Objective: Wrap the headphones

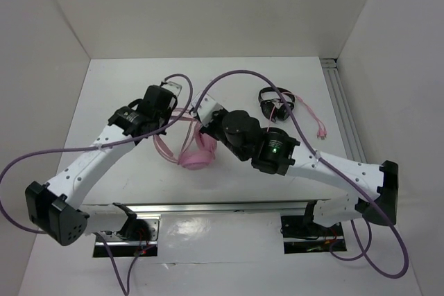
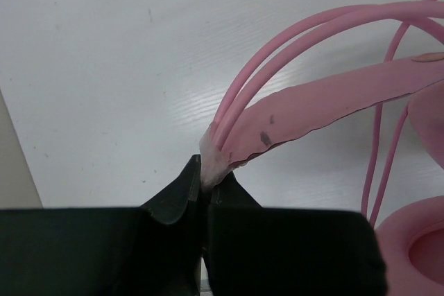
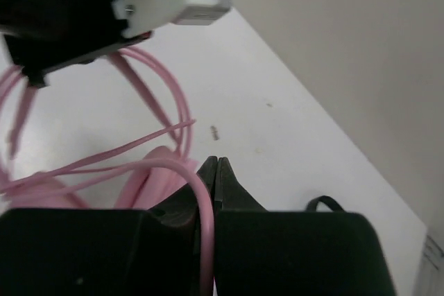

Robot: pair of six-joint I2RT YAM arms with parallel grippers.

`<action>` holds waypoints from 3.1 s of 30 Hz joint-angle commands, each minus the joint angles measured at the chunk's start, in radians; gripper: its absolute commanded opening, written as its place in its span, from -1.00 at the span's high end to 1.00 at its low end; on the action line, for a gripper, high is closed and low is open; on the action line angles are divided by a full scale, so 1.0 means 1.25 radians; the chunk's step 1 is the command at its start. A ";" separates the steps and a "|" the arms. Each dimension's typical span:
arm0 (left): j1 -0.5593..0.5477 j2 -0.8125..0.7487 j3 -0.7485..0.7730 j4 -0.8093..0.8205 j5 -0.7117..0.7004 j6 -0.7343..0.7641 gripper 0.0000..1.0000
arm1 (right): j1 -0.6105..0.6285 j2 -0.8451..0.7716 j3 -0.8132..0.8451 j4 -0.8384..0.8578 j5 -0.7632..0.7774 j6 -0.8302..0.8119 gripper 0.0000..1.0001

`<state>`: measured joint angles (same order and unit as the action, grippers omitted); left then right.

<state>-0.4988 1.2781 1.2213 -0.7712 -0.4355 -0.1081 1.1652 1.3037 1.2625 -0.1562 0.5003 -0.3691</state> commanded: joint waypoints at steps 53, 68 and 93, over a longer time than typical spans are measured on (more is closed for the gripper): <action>0.006 0.071 0.740 0.012 -0.210 -0.164 1.00 | -0.272 0.347 -0.400 0.917 -0.850 0.583 1.00; 0.362 0.105 0.448 0.075 0.255 -0.321 1.00 | -0.108 0.131 -0.357 0.512 -0.694 0.379 1.00; 0.593 0.073 0.423 0.288 0.988 -0.655 1.00 | -0.295 0.236 -0.389 0.580 -0.832 0.403 1.00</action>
<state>0.2359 1.4162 1.6863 -0.5320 0.7818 -0.8112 0.7689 1.5719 0.7540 0.5243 -0.4683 0.1295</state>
